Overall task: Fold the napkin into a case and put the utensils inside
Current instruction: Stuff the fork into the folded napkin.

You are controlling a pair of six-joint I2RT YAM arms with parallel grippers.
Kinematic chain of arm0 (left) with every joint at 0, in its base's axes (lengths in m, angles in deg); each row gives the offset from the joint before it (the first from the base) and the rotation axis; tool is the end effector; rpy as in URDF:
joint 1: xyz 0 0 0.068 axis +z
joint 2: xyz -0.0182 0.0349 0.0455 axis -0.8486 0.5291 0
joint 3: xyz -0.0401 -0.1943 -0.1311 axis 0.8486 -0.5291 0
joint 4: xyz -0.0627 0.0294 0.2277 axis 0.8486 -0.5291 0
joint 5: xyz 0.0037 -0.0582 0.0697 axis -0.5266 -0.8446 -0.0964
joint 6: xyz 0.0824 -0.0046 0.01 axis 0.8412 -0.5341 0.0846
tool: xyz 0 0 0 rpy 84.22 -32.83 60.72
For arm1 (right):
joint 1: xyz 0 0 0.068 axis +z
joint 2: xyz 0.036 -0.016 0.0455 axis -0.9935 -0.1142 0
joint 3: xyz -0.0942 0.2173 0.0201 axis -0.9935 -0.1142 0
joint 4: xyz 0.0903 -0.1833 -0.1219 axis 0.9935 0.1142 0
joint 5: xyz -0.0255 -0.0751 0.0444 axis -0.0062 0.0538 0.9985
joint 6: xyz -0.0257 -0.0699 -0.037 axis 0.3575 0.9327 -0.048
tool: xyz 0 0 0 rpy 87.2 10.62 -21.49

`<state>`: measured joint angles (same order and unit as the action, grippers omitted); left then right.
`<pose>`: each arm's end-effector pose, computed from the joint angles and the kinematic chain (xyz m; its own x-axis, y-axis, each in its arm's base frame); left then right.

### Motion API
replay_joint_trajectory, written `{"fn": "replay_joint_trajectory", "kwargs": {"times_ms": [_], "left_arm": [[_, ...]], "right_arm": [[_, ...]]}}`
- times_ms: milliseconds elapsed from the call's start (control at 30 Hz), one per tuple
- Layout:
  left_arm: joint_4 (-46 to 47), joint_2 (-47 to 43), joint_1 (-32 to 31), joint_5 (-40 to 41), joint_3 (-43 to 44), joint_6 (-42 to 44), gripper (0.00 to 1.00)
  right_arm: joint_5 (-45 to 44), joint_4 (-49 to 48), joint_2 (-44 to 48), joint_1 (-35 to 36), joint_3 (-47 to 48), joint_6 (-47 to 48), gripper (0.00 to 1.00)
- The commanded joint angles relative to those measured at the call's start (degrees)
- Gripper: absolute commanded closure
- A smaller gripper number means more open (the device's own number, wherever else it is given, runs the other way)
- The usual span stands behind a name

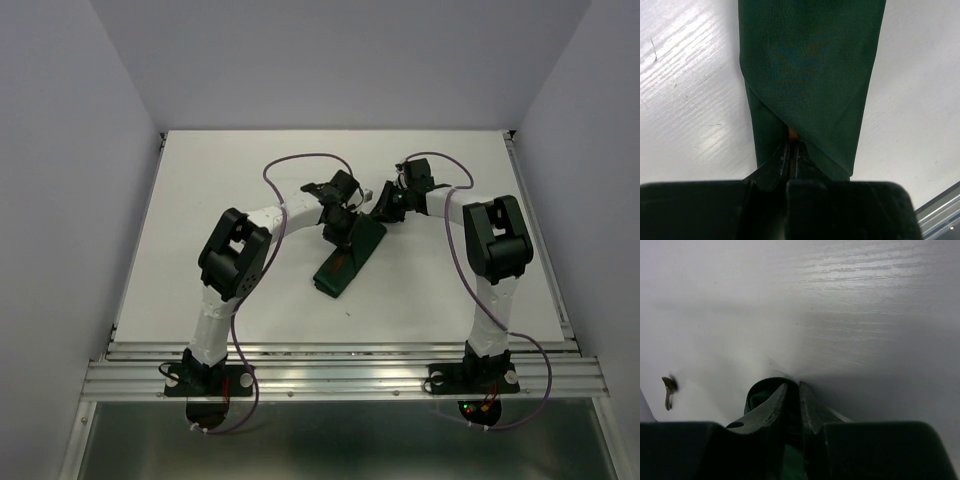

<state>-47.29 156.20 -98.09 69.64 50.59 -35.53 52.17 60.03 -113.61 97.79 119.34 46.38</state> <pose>0.3217 -0.2957 0.1340 -0.7414 0.4451 -0.5021 0.6317 0.7154 -0.2987 0.3998 0.1336 0.1019 -0.8938 0.2622 -0.3638 -0.0128 0.7960 0.6052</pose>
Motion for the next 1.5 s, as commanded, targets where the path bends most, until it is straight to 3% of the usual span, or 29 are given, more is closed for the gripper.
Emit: {"fn": "replay_joint_trajectory", "kwargs": {"times_ms": [0,333,500,867,1067,1200,1267,1467], "left_arm": [[-0.45,0.17,0.3,1.59,3.05,1.44,1.0],[-2.47,0.78,0.22,3.62,4.98,2.76,1.0],[-3.17,0.96,0.22,2.92,5.16,3.2,0.75],[-4.14,-0.88,0.22,3.27,4.19,2.76,0.57],[-5.36,-4.31,0.3,3.35,3.66,2.41,0.4],[-6.95,-6.59,0.22,4.67,3.58,2.41,0.24],[-7.48,-8.26,0.22,5.55,3.05,2.41,0.17],[-9.24,-14.5,0.57,9.77,0.59,1.53,0.04]], "right_arm": [[-0.93,0.54,0.63,0.94,-1.71,0.53,0.8],[-0.76,0.37,0.64,0.94,-2.24,0.44,0.79],[-0.85,0.37,0.72,0.94,-2.24,0.52,0.79],[-0.94,0.37,1.07,1.47,-2.85,0.53,0.79],[-2.07,0.37,2.12,1.47,-3.38,0.44,0.78],[-5.41,0.37,4.06,1.47,-3.82,-0.27,0.68],[-8.4,0.45,5.72,1.47,-4.0,-0.97,0.58],[-15.17,0.9,10.12,-0.9,-5.14,-2.11,0.4]]}}
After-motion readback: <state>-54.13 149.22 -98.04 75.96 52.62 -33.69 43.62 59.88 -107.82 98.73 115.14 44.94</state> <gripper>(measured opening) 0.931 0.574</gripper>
